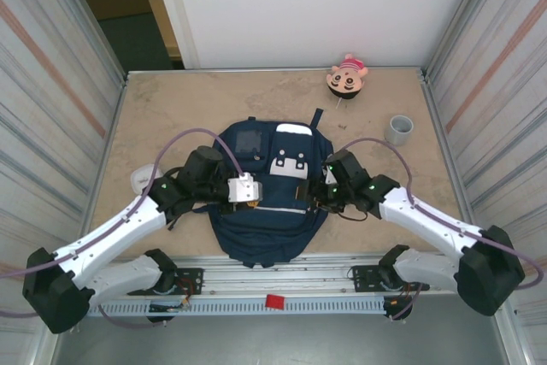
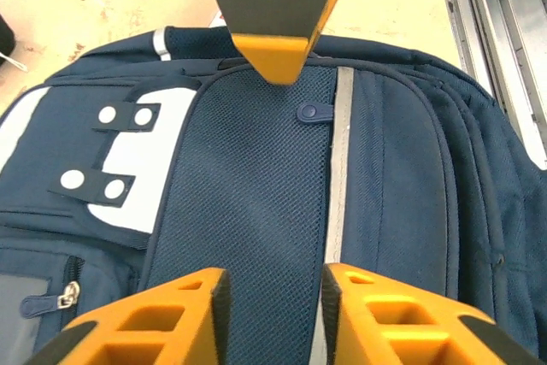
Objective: Pack the student bag
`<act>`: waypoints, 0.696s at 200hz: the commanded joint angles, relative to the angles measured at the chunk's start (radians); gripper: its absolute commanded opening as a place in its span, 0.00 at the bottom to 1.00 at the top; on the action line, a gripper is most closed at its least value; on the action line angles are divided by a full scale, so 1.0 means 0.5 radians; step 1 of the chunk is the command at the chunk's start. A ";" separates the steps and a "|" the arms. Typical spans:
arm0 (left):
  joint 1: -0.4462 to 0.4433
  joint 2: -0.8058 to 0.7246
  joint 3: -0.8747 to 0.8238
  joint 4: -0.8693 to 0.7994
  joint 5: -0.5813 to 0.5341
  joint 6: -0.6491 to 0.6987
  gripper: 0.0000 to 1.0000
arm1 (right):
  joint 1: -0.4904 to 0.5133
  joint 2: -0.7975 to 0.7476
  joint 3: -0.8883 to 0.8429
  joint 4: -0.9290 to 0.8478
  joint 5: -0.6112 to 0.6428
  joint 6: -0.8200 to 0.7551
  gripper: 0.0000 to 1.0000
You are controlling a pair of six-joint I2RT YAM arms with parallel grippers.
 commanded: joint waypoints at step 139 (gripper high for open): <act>-0.532 0.261 0.002 0.352 -0.703 -0.394 0.76 | -0.047 0.073 0.457 0.112 -0.107 0.331 0.08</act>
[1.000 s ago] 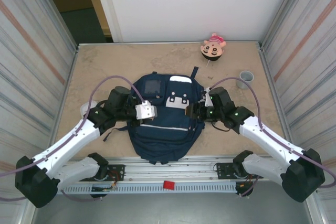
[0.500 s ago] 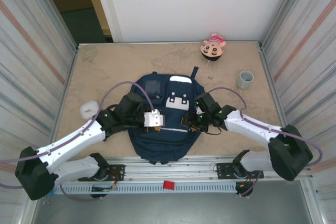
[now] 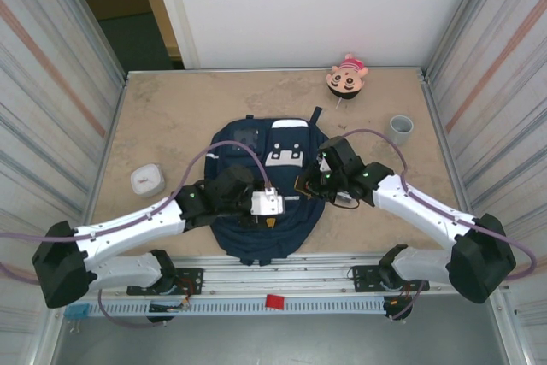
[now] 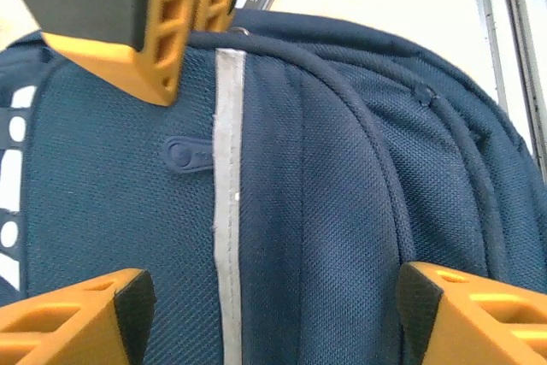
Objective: Pack the student bag
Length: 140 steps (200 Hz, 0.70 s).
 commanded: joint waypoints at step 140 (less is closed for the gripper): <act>-0.020 -0.082 -0.125 0.275 0.054 -0.213 0.79 | -0.068 -0.056 0.194 0.099 -0.075 0.039 0.08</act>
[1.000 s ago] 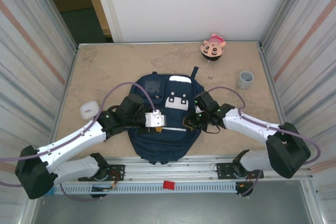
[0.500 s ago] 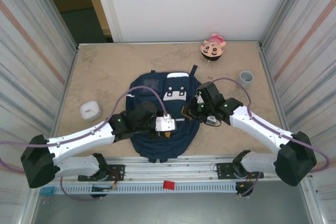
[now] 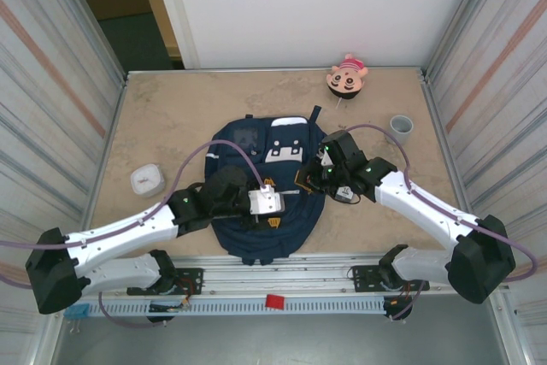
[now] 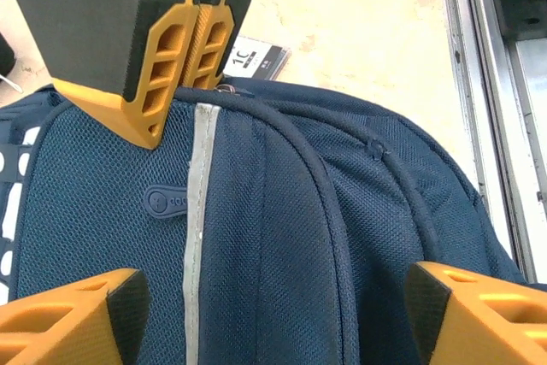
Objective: Pack the student bag
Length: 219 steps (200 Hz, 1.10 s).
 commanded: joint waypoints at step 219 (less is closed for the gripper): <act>0.872 -0.014 0.031 -0.142 1.235 0.496 0.00 | -0.335 0.085 -0.063 0.260 -1.134 -2.405 0.57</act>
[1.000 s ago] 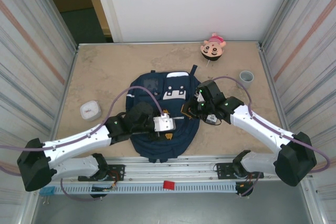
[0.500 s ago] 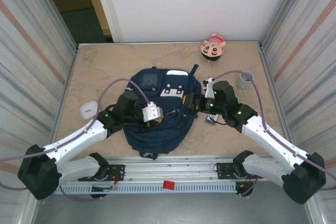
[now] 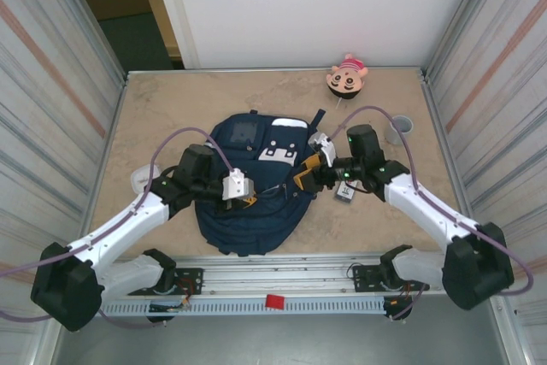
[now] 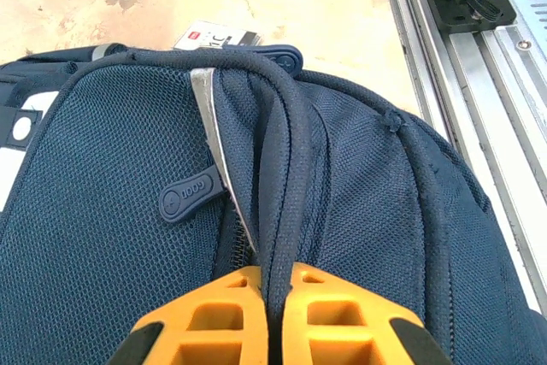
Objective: Pack the student bag
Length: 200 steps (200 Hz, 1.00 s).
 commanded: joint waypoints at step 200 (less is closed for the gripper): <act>-0.324 0.109 0.204 0.486 -1.011 -0.667 0.00 | 0.501 0.021 0.345 -0.502 0.530 0.354 0.00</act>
